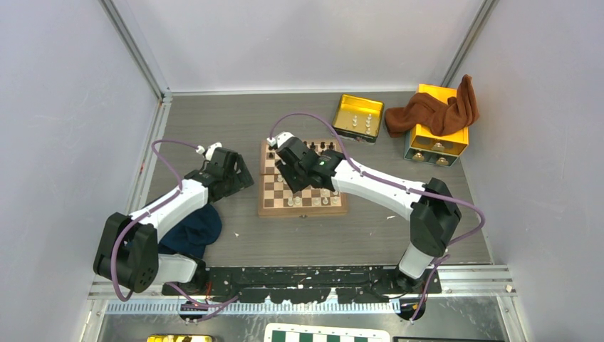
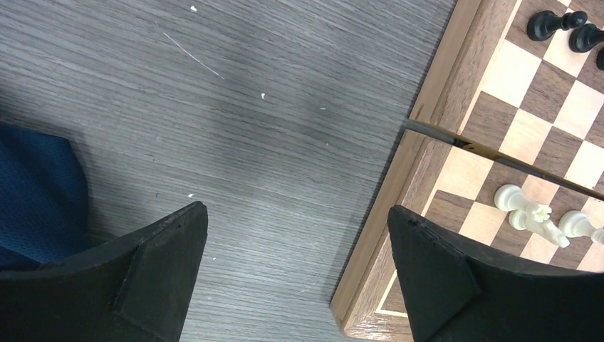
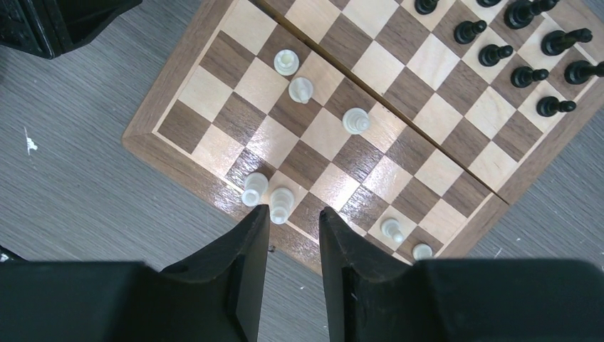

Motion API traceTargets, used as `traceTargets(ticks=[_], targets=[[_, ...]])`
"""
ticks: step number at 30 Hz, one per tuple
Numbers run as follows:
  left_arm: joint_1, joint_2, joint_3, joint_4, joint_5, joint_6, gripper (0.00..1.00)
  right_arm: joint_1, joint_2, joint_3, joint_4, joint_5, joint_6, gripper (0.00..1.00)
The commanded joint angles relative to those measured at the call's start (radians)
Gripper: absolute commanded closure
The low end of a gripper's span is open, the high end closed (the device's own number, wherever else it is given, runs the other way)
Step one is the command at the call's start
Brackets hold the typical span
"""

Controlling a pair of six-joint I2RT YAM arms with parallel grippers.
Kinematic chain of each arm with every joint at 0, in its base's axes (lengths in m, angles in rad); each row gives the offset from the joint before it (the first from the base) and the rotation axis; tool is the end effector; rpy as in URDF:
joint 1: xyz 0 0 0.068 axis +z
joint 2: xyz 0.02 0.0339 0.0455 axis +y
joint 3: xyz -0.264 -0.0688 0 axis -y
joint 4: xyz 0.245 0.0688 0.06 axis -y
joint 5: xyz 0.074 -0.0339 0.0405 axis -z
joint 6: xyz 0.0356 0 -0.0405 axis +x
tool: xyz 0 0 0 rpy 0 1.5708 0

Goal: Set up the chess pieces on the board
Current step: Move the chess piece to the chessboard.

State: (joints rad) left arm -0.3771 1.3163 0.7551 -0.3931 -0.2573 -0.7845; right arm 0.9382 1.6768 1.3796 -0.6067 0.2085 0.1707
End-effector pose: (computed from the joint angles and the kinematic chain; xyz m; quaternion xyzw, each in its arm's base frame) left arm 0.2410 -0.0857 0.2009 -0.2293 0.9176 -0.0629 0.3186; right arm 0.2230 0.2917 0.2761 -0.3203 0.8842 0.0878 0.3285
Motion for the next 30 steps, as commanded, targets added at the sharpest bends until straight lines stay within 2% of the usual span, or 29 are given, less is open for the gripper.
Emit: traceTargets(ticks=[1, 30], targets=[[0.006, -0.002, 0.035, 0.026, -0.003, 0.001, 0.02, -0.010, -0.069, -0.014, 0.020, 0.034, -0.004, 0.62], [0.006, 0.015, 0.039, 0.031, 0.003, 0.007, 0.02, -0.013, -0.023, -0.068, 0.028, -0.084, 0.036, 0.62]])
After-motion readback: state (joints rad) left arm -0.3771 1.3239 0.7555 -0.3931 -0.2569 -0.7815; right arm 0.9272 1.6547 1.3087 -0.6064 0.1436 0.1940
